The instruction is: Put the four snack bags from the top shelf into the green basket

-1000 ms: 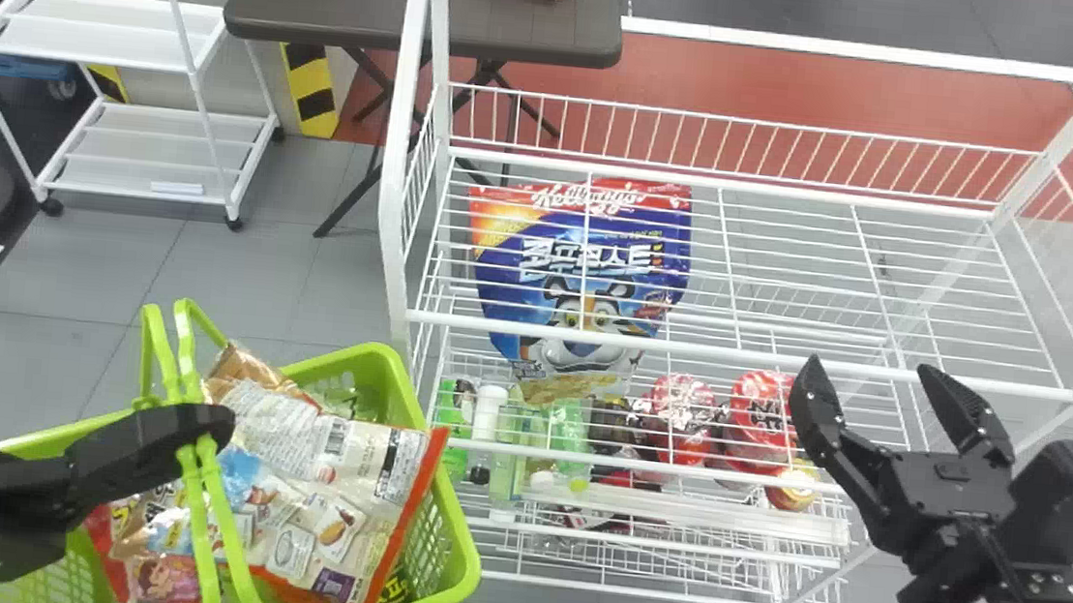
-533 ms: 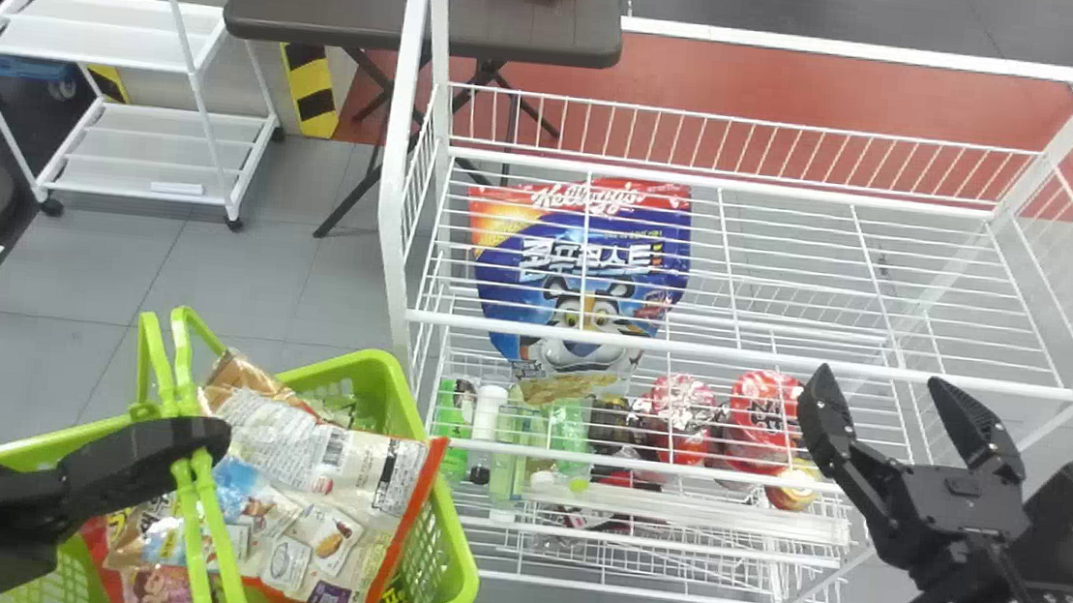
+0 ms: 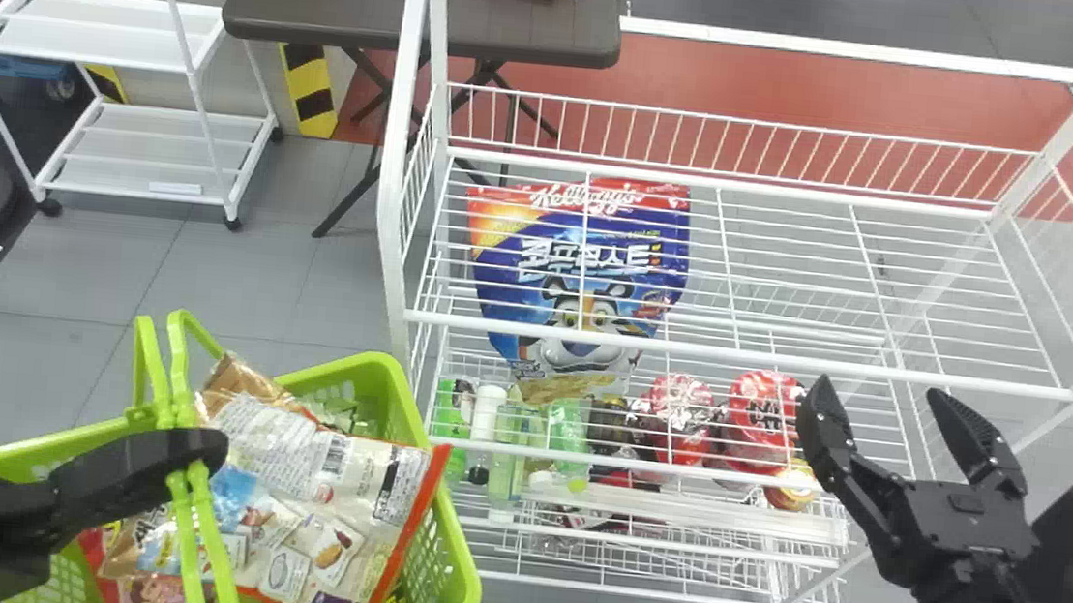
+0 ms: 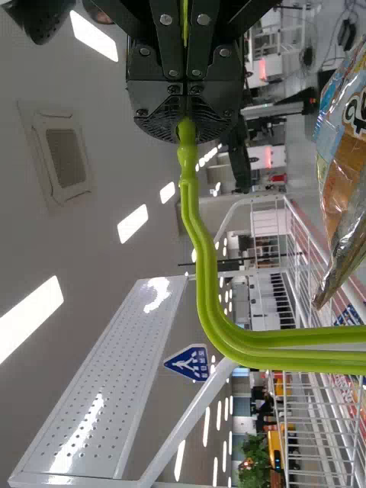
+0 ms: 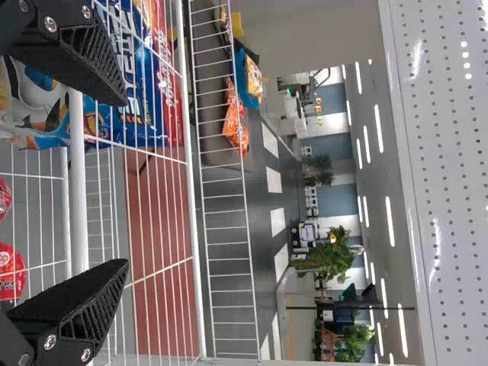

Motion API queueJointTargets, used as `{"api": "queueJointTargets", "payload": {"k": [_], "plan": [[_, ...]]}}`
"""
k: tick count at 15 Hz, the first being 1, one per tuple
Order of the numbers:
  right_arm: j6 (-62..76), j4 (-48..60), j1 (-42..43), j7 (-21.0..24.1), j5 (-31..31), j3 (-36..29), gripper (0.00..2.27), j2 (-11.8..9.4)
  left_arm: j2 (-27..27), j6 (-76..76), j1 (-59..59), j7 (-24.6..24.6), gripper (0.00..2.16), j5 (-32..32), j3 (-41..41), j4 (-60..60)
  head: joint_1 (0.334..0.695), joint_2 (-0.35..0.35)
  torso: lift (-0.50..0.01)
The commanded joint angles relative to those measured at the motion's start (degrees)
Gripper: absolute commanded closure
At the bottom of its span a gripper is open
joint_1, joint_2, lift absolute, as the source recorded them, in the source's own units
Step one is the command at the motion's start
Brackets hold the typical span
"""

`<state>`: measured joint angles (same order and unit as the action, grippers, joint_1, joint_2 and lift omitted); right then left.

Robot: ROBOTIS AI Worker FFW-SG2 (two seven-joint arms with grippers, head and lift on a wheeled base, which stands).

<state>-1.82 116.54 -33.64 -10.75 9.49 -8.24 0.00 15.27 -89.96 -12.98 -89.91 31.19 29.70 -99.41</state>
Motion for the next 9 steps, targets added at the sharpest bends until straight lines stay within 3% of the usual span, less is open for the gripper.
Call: {"api": "queueJointTargets", "payload": {"k": [1, 9], "plan": [[0.63, -0.53, -0.11, 0.38, 0.44, -0.2, 0.07, 0.05, -0.24, -0.07, -0.03, -0.66, 2.15, -0.16, 0.01, 0.09, 0.695, -0.036, 0.0], [5.73, -3.87, 1.29, 0.73, 1.5, -0.82, 0.07, 0.05, -0.6, -0.07, 0.06, -0.66, 2.15, -1.13, 0.45, 1.15, 0.695, -0.059, 0.0]]}}
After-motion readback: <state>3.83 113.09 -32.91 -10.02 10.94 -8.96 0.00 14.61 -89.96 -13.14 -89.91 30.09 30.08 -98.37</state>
